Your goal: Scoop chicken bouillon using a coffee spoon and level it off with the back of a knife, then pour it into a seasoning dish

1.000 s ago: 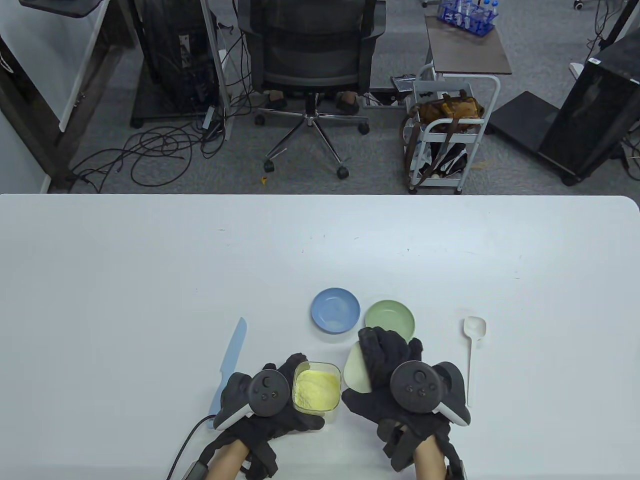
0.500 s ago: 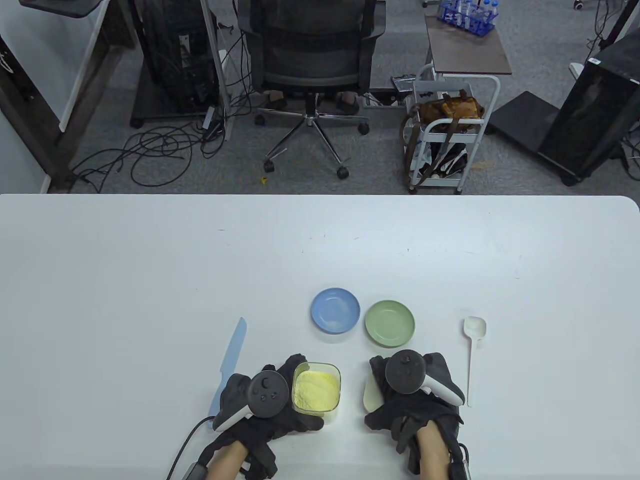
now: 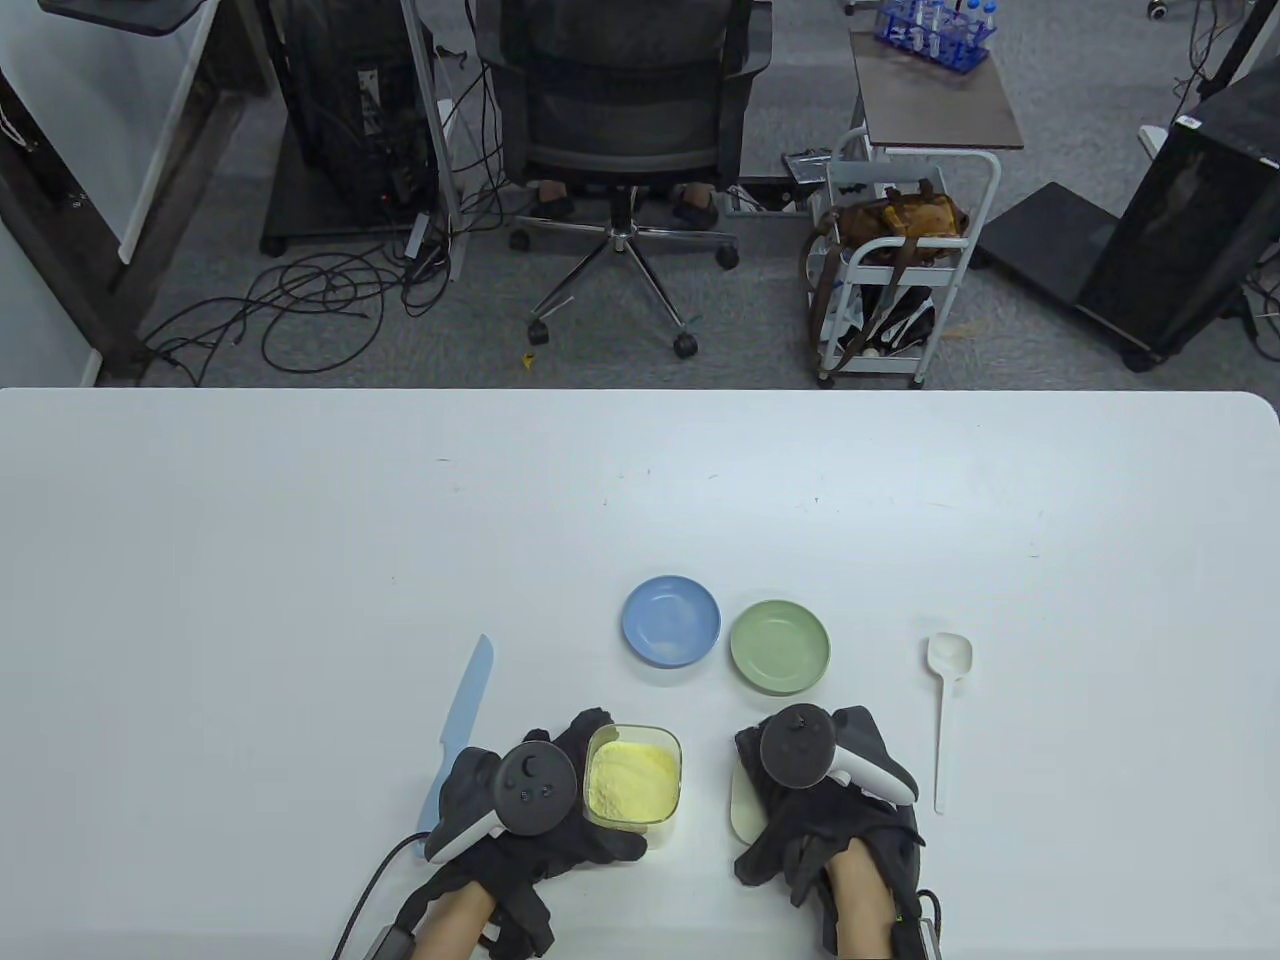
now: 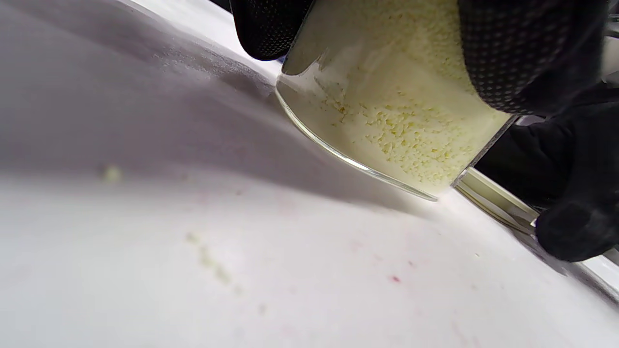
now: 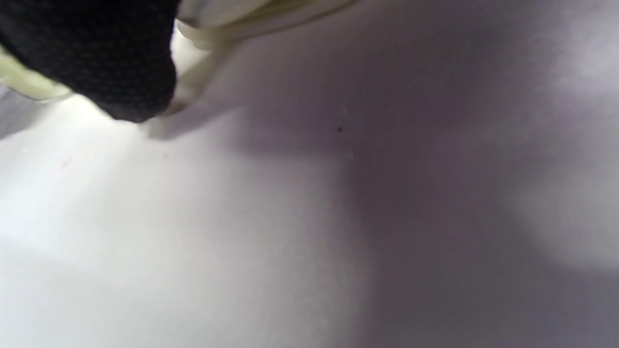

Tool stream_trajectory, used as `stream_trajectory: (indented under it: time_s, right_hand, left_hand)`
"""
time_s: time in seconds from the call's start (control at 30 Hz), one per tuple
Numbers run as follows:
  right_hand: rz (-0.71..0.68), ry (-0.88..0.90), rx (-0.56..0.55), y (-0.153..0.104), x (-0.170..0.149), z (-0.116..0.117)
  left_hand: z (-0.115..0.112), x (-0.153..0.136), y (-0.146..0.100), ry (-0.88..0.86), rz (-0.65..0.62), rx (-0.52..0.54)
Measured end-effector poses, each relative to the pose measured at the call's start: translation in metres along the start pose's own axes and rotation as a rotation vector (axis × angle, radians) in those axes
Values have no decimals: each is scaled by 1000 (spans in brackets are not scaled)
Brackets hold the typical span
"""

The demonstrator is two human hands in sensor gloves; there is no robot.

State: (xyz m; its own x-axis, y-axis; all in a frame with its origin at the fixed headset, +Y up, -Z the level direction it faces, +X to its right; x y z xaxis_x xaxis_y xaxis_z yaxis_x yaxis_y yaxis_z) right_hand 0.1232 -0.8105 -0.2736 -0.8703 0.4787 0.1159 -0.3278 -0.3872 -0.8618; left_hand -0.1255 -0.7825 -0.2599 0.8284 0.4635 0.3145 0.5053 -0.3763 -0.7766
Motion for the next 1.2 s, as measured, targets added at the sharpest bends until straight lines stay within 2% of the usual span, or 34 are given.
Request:
stream_trajectory:
  time_s: [0.13,0.23,0.33,0.53,0.67,0.77,0.9,0.97,1.2]
  right_hand:
    - [-57,78,-91,-13,4,-20]
    - [-56,76,-245,-29,3,-46]
    - [13,100,-377,-41,-9,-62]
    - [332,126,-669,-58,-71,-76]
    - [610,184,-781,-72,-102,-74]
    - [707,173,-797,-75,-115,-71]
    - [778,160,-741,-72,-127,-61]
    - [796,114,-777,-73,-128,-63]
    - [906,71,-654,-64,-134,-59]
  left_hand:
    - [0,0,0,1,-1,0]
    - [0,0,0,1,-2,2]
    - [0,0,0,1,-2,-1]
    - [0,0,0,2,-3,-6]
    - [0,0,-1,2,-3,-8]
    - [0,0,-1,2,-3,-9]
    - [0,0,-1,3,-5,-11]
    - [0,0,-1,3,-5,-10]
    - [0,0,-1,2,-5,-9]
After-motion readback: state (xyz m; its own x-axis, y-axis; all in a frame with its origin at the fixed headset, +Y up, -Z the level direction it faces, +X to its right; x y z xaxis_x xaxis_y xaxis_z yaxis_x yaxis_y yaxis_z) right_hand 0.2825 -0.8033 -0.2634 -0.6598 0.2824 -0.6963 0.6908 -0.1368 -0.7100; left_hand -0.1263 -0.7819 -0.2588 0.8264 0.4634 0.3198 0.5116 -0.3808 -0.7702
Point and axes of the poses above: the tracker on the back of each hand, its own x axis roughly to the thumb side, its own y axis roughly from the wrist to the fingertips, z = x × y, the point moved 3 cm from there along y, roughly from the wrist to the fingertips, and after that the axes turned 15 degrees about -x, right-handed, at the moved point
